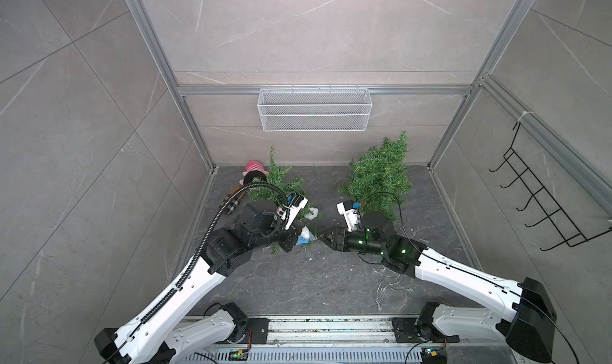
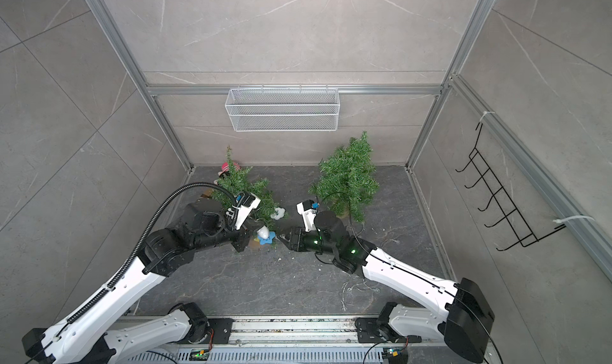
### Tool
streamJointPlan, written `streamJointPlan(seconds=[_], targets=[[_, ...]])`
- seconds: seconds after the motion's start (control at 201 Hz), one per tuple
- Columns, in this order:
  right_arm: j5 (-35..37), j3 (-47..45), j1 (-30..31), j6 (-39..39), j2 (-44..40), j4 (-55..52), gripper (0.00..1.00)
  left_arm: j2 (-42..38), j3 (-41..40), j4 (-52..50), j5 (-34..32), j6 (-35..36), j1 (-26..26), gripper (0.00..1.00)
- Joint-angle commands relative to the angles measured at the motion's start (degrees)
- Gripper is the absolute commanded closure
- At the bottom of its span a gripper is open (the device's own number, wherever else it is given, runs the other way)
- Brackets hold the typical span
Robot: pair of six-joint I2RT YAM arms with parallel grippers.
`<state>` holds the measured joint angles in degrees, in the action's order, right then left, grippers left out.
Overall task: Wrap string light around the christmas tree
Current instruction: Wrap the light string around the Christmas tree.
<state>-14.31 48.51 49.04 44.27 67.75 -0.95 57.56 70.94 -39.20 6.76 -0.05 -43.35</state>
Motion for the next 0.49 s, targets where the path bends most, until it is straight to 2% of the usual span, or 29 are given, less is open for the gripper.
streamJointPlan(seconds=[0.0, 0.184, 0.304, 0.488], targets=[[8.8, -3.7, 0.2, -15.7, -0.1, -7.5, 0.6, 2.0, 4.4, -2.5, 4.1, 2.1, 0.2, 1.0], [21.8, -7.4, 7.5, -28.5, 7.6, 10.8, 0.59, 4.7, 7.2, -4.4, 7.8, 3.2, 0.1, 1.0], [22.8, -10.1, 7.7, -31.2, 12.9, 26.5, 0.61, 5.7, 7.8, -5.2, 9.8, 3.2, 0.1, 1.0], [26.9, -12.0, 7.4, -31.0, 18.5, 39.5, 0.63, 5.7, 9.0, -5.8, 10.5, 3.2, 0.1, 1.0]])
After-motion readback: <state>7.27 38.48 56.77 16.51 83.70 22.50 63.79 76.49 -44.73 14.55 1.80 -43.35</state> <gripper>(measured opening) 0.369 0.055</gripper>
